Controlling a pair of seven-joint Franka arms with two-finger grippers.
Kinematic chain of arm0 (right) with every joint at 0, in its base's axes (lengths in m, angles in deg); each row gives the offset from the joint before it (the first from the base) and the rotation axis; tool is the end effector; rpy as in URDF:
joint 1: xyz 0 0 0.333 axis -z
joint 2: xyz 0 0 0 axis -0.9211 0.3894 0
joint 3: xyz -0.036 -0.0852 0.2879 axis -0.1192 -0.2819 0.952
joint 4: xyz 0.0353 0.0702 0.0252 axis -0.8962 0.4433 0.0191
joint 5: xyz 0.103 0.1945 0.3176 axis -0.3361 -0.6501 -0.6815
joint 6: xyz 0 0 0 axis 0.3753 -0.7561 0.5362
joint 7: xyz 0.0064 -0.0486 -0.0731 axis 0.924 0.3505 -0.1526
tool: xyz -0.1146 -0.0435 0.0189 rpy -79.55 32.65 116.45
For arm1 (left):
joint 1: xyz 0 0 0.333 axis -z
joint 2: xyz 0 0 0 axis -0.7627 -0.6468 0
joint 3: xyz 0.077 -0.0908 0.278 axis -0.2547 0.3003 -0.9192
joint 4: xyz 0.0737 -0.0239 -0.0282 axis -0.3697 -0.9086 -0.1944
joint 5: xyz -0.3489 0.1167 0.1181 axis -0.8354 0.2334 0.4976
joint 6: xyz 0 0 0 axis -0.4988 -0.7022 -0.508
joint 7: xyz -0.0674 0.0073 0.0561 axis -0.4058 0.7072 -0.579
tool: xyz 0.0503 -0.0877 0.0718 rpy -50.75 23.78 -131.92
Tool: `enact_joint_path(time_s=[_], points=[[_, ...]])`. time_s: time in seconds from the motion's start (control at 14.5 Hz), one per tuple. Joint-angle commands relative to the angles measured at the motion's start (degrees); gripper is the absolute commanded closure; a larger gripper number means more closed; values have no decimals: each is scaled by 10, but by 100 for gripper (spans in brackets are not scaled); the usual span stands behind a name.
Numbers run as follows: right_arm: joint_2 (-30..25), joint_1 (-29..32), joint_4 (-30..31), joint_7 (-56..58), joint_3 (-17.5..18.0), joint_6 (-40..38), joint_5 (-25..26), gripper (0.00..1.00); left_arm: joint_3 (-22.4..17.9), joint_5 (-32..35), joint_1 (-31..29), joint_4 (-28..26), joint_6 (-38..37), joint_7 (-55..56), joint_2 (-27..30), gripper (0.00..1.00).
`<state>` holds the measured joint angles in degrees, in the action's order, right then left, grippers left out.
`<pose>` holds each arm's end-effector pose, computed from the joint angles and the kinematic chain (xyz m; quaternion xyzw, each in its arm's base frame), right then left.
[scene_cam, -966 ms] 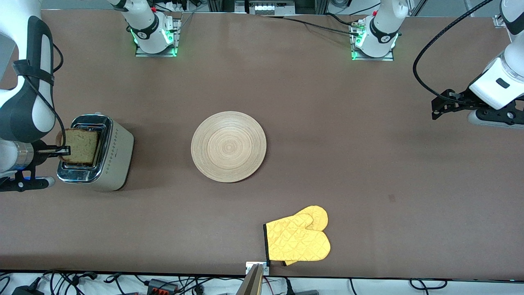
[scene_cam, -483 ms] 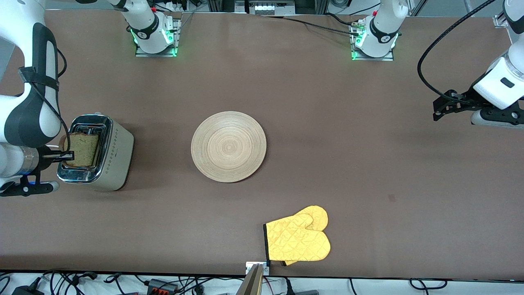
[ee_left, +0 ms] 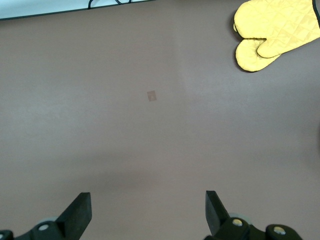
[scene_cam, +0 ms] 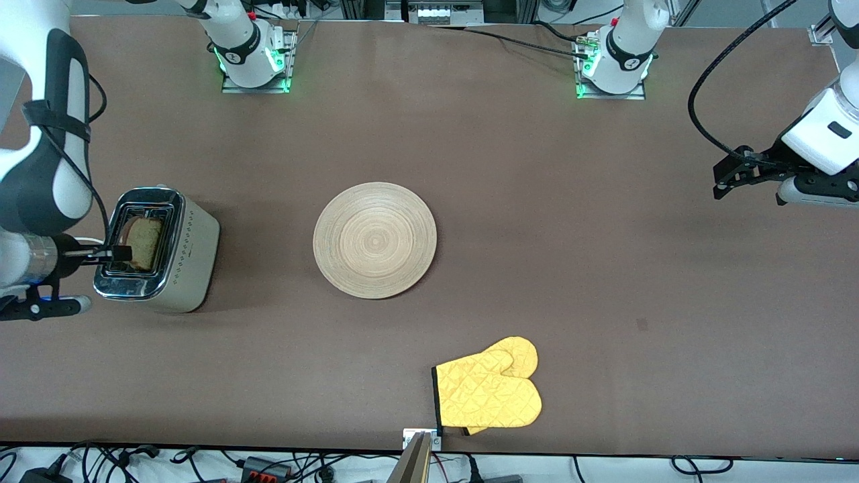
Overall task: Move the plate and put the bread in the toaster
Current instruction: 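Lower the bread into the toaster slot with the right gripper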
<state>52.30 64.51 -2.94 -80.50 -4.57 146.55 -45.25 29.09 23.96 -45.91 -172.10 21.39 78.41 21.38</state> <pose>0.6766 -0.0487 0.4378 0.9896 0.0390 -0.1271 0.0545 0.5718 -0.0309 0.5730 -0.9976 0.0532 -0.0433 0.0091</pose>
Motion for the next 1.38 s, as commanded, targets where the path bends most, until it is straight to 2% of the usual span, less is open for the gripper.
enact_joint_path(time_s=[0.0,0.14,0.34,0.69,0.9,1.17,1.31], points=[[-57,1,1,-5,4,-21,-8,0,1,-10,2,11,-2,-9,-3,0],[-75,-4,0,-6,8,-14,-8,0,1,-9,2,11,-4,-11,-2,0],[-71,-13,-49,-4,11,-3,-10,0,1,-9,4,11,-8,-13,2,0],[-72,-16,-47,-10,13,-2,-33,0,3,-4,2,5,-47,-13,18,0],[-70,-10,-45,-1,9,-9,-108,0,4,9,3,0,-32,-13,21,0],[-73,-10,-39,-11,5,-26,-100,0,4,8,-1,-39,11,-12,40,0],[-75,-8,-36,-12,3,-25,-98,0,4,8,-2,-40,11,-12,43,0]])
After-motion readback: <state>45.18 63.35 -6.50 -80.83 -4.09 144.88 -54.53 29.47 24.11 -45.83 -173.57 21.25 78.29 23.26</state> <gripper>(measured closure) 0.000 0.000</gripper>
